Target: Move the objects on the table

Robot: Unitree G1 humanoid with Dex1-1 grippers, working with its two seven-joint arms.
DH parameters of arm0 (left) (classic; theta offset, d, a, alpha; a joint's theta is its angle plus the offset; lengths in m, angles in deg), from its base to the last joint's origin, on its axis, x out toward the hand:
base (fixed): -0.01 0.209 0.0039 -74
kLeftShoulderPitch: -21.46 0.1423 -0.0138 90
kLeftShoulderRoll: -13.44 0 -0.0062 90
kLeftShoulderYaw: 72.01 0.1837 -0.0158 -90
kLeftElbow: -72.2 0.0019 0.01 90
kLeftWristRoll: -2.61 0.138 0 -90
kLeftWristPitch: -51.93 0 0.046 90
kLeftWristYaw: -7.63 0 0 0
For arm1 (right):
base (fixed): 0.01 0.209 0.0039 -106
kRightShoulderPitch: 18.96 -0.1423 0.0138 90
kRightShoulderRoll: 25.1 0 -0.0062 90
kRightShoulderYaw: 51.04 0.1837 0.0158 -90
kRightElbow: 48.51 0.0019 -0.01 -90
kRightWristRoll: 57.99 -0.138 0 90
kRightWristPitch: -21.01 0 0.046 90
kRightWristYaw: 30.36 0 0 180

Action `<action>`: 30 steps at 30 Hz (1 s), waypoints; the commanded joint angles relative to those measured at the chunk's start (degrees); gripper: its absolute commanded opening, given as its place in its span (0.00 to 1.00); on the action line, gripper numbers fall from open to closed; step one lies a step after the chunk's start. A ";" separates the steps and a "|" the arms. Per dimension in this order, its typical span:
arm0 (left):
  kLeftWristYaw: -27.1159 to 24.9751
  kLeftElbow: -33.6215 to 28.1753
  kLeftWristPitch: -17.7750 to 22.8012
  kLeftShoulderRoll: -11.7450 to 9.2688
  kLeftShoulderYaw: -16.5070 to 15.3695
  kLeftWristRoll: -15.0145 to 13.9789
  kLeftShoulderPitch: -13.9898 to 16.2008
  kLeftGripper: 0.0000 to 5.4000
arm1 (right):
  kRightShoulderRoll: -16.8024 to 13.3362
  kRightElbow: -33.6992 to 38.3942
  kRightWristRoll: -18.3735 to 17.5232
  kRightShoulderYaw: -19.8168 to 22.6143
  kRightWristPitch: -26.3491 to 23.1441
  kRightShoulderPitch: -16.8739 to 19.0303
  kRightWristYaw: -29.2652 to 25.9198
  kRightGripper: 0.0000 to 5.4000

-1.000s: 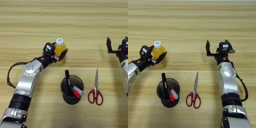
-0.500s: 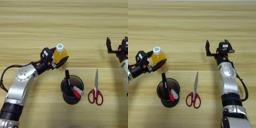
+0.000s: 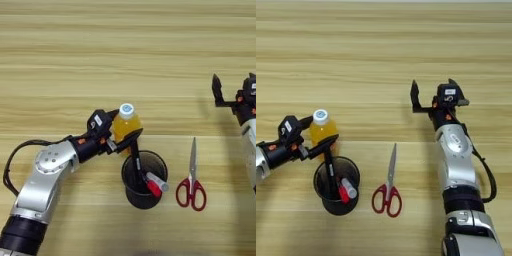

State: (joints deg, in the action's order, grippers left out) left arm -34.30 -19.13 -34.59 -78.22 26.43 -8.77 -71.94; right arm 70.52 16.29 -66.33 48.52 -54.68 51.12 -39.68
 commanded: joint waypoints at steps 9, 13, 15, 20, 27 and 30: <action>1.07 1.30 -2.04 -0.85 1.84 2.55 0.18 0.71 | -0.14 0.42 -0.29 0.18 -0.36 -0.54 -0.47 1.00; 1.74 1.92 -2.43 -0.52 1.74 3.12 -0.11 0.78 | -0.10 0.34 -0.32 0.17 -0.27 -0.52 -0.57 1.00; 1.94 2.10 -2.57 -0.45 1.75 3.30 -0.20 0.81 | -0.09 0.38 -0.33 0.17 -0.30 -0.50 -0.59 1.00; 2.26 2.34 -3.02 -0.43 1.90 3.66 -0.34 0.91 | -0.10 0.37 -0.37 0.18 -0.32 -0.52 -0.66 1.00; 2.60 2.59 -3.83 -0.34 1.91 3.56 -0.41 1.00 | -0.06 0.34 -0.39 0.15 -0.21 -0.51 -0.76 1.00; 2.68 2.63 -4.33 -0.35 1.92 3.61 -0.47 1.00 | -0.08 0.32 -0.35 0.11 -0.17 -0.52 -0.82 1.00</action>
State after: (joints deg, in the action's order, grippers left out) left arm -31.81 -16.91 -38.51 -78.28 28.00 -6.18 -71.85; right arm 70.54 16.29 -66.39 48.51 -54.68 51.12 -40.09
